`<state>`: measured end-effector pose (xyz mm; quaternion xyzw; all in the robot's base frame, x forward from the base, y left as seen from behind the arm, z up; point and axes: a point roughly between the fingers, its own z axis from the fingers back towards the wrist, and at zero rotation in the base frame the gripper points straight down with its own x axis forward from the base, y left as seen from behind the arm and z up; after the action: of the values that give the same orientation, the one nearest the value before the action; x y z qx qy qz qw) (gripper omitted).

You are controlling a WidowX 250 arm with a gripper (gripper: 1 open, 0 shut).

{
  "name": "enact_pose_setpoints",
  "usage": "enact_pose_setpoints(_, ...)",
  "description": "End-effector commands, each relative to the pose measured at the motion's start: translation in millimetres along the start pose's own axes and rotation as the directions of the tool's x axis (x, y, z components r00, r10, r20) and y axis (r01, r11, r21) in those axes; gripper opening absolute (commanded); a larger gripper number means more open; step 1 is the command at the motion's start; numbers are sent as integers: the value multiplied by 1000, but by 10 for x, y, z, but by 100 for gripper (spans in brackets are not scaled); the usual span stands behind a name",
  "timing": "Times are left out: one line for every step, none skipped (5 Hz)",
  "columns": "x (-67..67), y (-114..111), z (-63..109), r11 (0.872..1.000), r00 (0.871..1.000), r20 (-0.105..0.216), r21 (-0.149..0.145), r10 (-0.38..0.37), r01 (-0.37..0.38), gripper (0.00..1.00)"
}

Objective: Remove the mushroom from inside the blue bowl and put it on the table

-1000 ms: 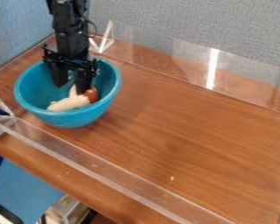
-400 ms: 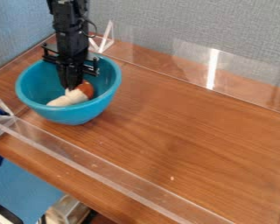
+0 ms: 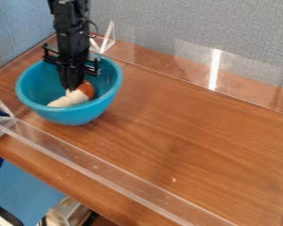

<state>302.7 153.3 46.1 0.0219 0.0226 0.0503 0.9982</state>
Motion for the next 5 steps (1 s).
enact_pose_setpoints(10, 25, -51, 1000, 1000, -1, 7, 15, -15, 0)
enact_pose_setpoints(10, 23, -56, 1000, 1000, -5, 8, 17, -17, 0)
enact_pose_setpoints(9, 20, -58, 1000, 1000, -9, 10, 18, -18, 0)
enact_pose_setpoints(6, 17, -57, 1000, 1000, -13, 11, 19, -19, 0)
enact_pose_setpoints(4, 15, -56, 1000, 1000, -18, 12, 20, -20, 0)
